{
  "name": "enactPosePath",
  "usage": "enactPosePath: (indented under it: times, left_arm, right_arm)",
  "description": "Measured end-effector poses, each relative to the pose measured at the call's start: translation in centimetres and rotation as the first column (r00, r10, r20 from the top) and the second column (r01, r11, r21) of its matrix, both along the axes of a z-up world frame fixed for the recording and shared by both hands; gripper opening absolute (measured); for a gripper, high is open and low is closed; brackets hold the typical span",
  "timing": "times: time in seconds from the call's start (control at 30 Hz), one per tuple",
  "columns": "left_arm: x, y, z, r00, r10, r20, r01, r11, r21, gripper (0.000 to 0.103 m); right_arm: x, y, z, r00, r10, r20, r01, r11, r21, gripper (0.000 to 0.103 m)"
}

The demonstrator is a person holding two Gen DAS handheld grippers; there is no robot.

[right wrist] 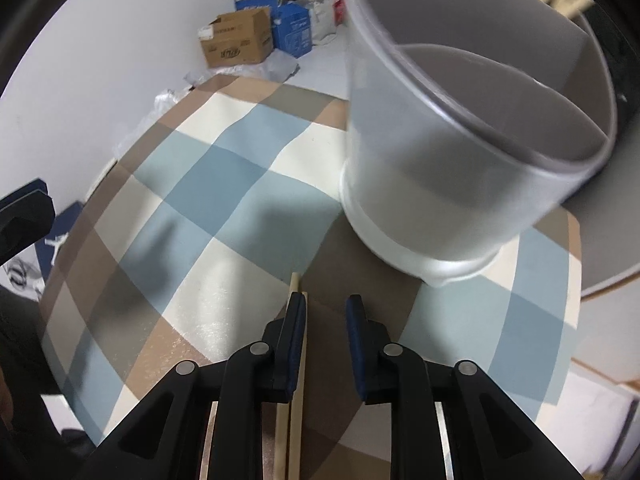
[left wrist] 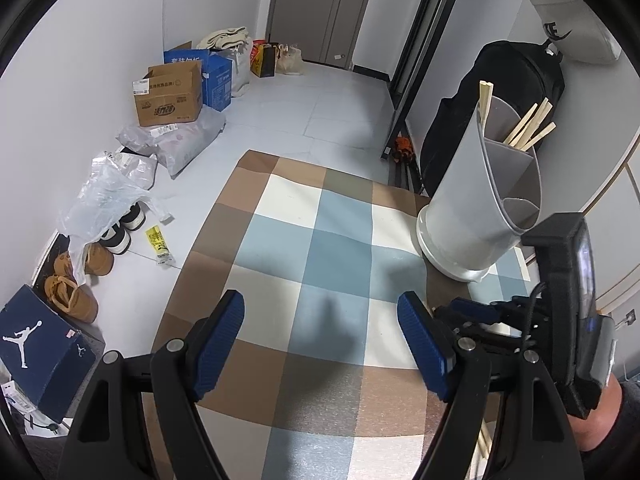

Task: Organize utensils
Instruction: 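Grasp a chopstick from the pile with the right gripper, then lower the left gripper to the pile and grasp a chopstick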

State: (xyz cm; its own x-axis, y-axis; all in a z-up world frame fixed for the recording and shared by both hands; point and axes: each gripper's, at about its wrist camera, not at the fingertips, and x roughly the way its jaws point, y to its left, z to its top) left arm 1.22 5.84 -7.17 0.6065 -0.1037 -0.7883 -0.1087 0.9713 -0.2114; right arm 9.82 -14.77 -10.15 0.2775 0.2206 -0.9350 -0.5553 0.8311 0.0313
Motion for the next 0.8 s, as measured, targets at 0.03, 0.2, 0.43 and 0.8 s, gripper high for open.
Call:
enactPosePath:
  times: [0.03, 0.2, 0.43, 0.8]
  left_arm:
    - [0.0, 0.0, 0.0, 1.000, 0.001, 0.000, -0.001, 1.000, 0.003, 0.075]
    - [0.1, 0.2, -0.1, 1.000, 0.006, -0.005, -0.006, 1.000, 0.005, 0.075]
    - [0.2, 0.2, -0.3, 1.000, 0.002, -0.021, -0.003, 1.000, -0.006, 0.075]
    - [0.9, -1.9, -2.1, 0.987, -0.095, -0.131, 0.084, 0.993, -0.089, 0.075]
  right_arm:
    - [-0.3, 0.5, 0.1, 1.000, 0.020, 0.023, -0.020, 1.000, -0.024, 0.021]
    - [-0.4, 0.6, 0.0, 0.999, 0.028, 0.024, -0.027, 0.999, -0.036, 0.019]
    - [-0.1, -0.1, 0.3, 1.000, 0.018, 0.001, -0.018, 1.000, 0.007, 0.003]
    - [-0.9, -4.7, 5.6, 0.990, -0.121, 0.075, 0.102, 0.969, 0.225, 0.003]
